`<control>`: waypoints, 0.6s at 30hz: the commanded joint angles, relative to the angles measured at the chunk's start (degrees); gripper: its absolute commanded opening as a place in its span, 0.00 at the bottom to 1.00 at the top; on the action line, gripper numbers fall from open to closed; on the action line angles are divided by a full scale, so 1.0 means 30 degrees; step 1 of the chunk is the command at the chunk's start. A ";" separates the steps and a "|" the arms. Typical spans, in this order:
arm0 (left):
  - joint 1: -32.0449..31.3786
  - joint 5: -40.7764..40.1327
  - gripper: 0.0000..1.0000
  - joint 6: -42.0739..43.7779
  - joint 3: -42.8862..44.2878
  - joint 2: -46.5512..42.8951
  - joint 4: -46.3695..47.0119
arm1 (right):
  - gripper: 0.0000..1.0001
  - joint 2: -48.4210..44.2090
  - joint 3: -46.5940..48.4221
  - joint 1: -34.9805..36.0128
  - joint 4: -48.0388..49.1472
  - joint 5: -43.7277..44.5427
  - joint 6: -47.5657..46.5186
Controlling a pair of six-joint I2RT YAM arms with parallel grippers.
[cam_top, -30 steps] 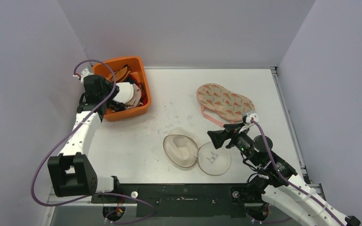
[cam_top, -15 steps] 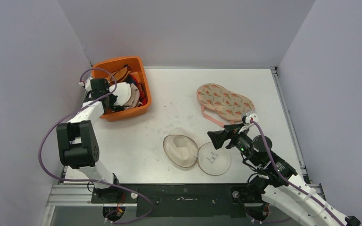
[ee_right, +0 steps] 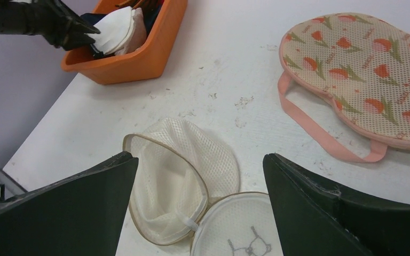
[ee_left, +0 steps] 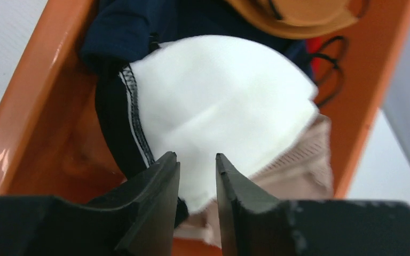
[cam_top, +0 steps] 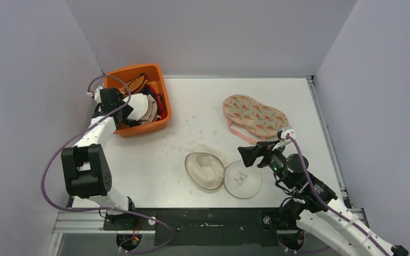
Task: Unzip the laundry bag and remove the bra
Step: Place the bra in the bin, then adjust the laundry bag at the center of the board.
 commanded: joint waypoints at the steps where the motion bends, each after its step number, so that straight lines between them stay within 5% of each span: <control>1: -0.1162 0.0826 0.38 0.0481 0.0239 -0.4490 -0.0545 | 0.90 0.0158 0.0291 0.0071 -0.0087 0.2809 0.1962; 9: -0.8455 0.0922 0.70 0.3979 -0.2254 -1.0997 -0.2067 | 0.90 0.1631 0.0141 0.0042 -0.0040 0.3295 0.2416; 18: -1.5302 0.0980 0.75 0.9435 -0.1430 -0.9731 -0.8055 | 0.91 0.2650 -0.0156 0.0049 -0.0197 0.2617 0.2464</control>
